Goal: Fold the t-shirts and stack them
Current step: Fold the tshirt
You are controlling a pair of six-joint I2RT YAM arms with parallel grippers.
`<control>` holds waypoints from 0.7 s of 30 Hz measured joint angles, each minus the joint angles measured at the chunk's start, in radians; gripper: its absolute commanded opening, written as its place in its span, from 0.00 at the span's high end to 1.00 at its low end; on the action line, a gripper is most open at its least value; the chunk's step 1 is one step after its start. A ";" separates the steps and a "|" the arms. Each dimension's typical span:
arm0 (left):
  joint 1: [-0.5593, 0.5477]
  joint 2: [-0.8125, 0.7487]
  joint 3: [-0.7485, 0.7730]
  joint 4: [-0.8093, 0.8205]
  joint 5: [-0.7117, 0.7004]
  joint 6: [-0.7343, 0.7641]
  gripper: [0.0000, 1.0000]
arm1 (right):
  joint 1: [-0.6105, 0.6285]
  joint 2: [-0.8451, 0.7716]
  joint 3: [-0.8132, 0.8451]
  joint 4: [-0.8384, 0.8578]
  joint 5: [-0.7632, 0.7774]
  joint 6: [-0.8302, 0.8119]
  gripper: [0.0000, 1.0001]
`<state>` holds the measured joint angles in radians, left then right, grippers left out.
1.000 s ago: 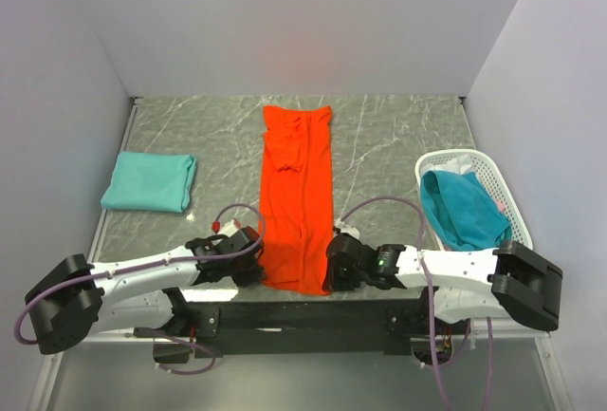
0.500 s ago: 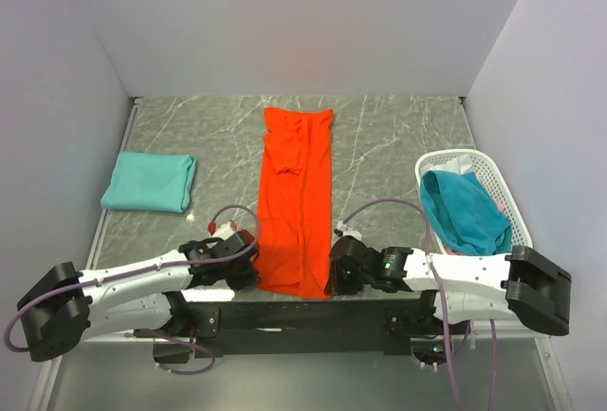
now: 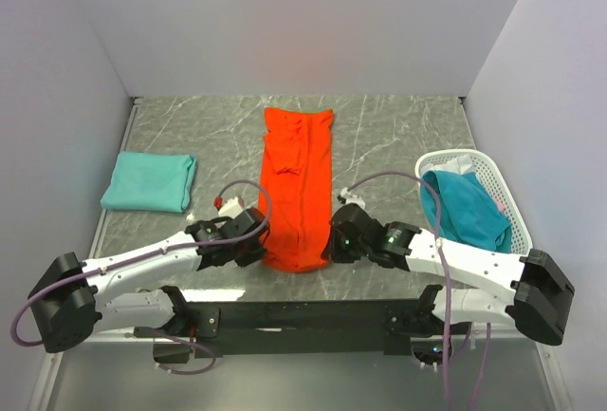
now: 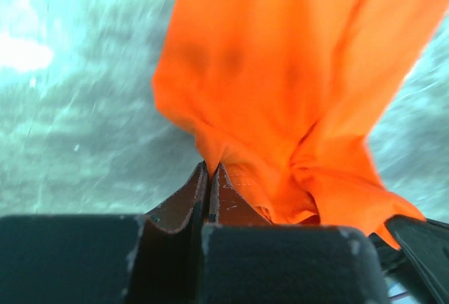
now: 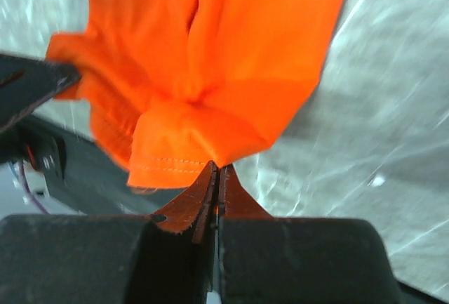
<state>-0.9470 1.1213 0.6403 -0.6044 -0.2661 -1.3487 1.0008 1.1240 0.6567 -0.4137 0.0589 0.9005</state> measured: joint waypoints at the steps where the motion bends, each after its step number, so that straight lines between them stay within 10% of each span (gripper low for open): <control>1: 0.016 0.002 0.015 0.003 -0.002 0.010 0.99 | -0.022 0.007 0.013 -0.002 0.002 -0.011 1.00; 21: 0.358 0.259 0.256 0.205 0.080 0.310 0.99 | -0.283 0.285 0.345 -0.023 -0.023 -0.223 1.00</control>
<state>-0.5888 1.3800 0.8963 -0.3992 -0.1856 -1.0386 0.7174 1.4090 1.0016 -0.4370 0.0364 0.6777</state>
